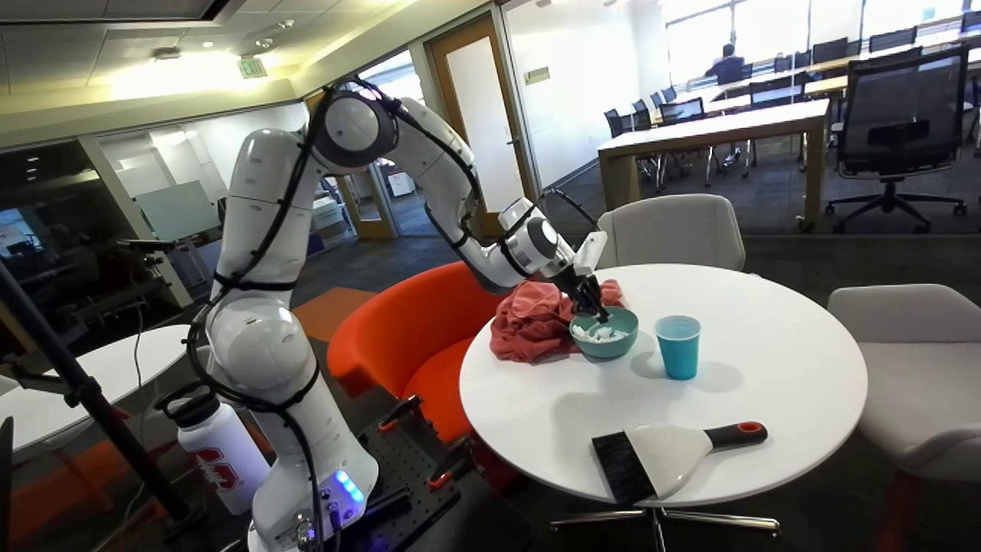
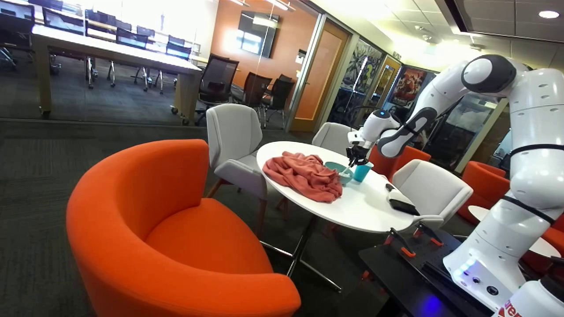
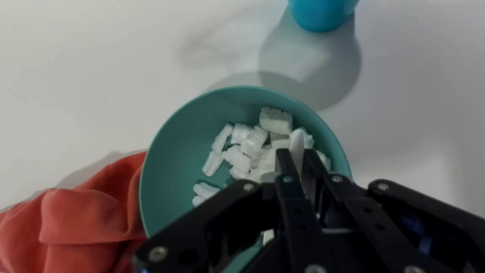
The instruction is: Use the white spoon to stir the contents in the bowl
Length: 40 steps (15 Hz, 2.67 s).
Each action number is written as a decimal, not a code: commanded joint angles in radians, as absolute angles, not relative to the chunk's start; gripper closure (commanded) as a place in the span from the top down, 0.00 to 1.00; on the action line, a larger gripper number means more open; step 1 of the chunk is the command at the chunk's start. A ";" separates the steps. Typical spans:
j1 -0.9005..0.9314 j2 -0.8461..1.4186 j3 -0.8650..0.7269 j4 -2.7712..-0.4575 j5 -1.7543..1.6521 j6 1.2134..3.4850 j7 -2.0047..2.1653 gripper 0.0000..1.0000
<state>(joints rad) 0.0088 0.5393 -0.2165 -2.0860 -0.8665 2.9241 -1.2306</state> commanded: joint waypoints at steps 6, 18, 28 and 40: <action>-0.011 0.461 -0.217 -2.051 -1.108 2.711 -1.136 0.03; -0.067 0.485 -0.169 -2.022 -1.386 2.663 -0.939 0.03; -0.089 0.522 -0.141 -1.995 -1.607 2.685 -0.722 0.03; -0.109 0.581 -0.106 -1.935 -1.825 2.717 -0.449 0.03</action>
<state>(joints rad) -0.0855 0.5609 -0.1284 -1.9694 -1.7686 2.6934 -0.5172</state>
